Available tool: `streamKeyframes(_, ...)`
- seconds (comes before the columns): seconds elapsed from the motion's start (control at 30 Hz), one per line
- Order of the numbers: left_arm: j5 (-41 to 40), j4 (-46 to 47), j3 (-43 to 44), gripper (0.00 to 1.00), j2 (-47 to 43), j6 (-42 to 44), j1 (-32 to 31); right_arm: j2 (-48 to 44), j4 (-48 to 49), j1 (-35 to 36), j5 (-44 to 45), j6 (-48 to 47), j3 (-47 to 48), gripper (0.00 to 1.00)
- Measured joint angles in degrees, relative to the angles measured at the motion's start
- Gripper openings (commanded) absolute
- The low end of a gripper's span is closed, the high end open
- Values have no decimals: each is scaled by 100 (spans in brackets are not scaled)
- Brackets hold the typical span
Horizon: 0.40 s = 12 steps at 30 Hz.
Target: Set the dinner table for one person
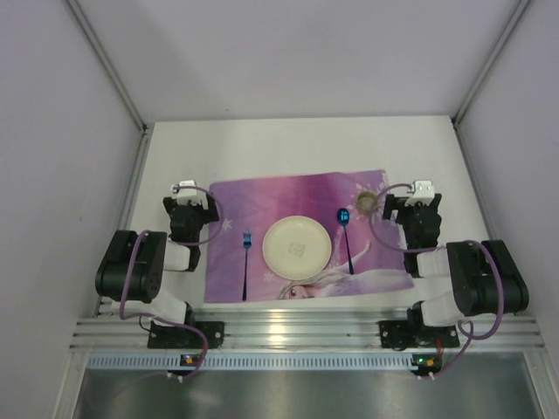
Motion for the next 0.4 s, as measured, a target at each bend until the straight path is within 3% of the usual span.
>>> streamKeyframes(0.4,0,0,0,99,0,2,-2,2,55,0,-42,22,0,100)
